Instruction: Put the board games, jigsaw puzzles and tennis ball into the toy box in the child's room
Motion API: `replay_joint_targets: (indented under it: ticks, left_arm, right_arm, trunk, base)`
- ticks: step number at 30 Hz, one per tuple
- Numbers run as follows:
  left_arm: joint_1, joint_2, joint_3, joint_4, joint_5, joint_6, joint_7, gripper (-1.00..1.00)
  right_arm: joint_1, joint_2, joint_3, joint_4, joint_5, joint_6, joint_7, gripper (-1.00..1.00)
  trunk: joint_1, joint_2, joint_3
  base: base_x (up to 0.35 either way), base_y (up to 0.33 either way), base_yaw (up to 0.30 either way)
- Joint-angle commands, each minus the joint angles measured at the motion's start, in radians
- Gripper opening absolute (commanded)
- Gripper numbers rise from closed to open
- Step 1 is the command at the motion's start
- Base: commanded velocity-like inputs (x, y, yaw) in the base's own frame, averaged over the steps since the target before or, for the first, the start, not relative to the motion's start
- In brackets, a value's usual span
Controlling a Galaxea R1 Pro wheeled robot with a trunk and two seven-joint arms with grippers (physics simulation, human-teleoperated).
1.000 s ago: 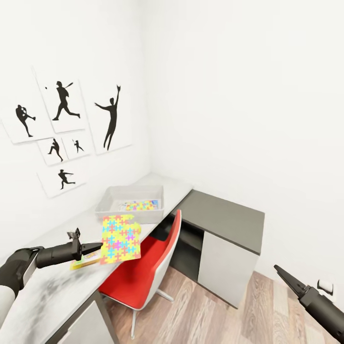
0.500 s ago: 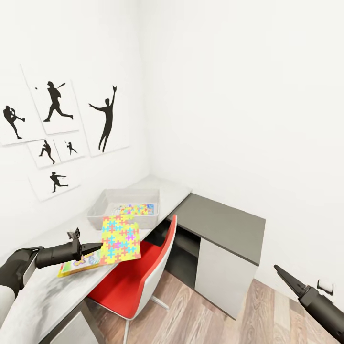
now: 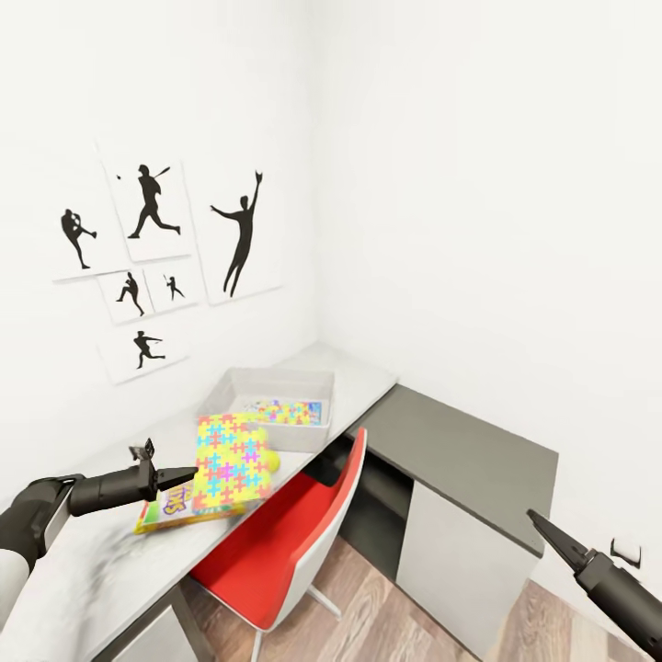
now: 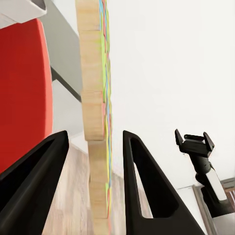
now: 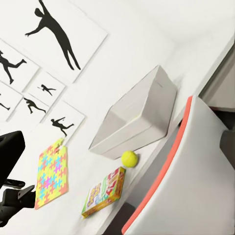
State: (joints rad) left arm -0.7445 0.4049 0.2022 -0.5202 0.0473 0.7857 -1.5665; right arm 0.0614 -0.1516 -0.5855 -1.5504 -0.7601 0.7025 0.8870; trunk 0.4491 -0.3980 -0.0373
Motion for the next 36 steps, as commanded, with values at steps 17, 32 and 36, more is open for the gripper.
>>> replay_joint_targets:
  ticks: [17, 32, 36]
  left_arm:
    - [-0.001, 0.001, 0.002, 0.0, 0.002, 0.01, -0.004, -1.0]
    - [-0.001, 0.001, 0.003, 0.0, 0.002, 0.01, -0.004, -1.0]
    - [-0.001, 0.001, 0.003, 0.0, 0.002, 0.01, -0.004, -1.0]
  right_arm:
    - [0.001, -0.004, -0.041, -0.042, -0.016, 0.059, 0.13, 1.0]
    - [-0.087, -0.002, 0.004, -0.043, -0.014, 0.338, -0.122, 1.0]
    - [-0.086, -0.001, 0.022, -0.043, -0.018, 0.345, -0.148, 1.0]
  trunk:
    - [0.001, -0.002, 0.006]
    - [0.001, -0.002, 0.006]
    - [0.001, -0.002, 0.006]
  base:
    - [0.099, -0.084, 0.11]
    - [0.004, -0.003, 0.001]
    - [0.0, 0.0, 0.0]
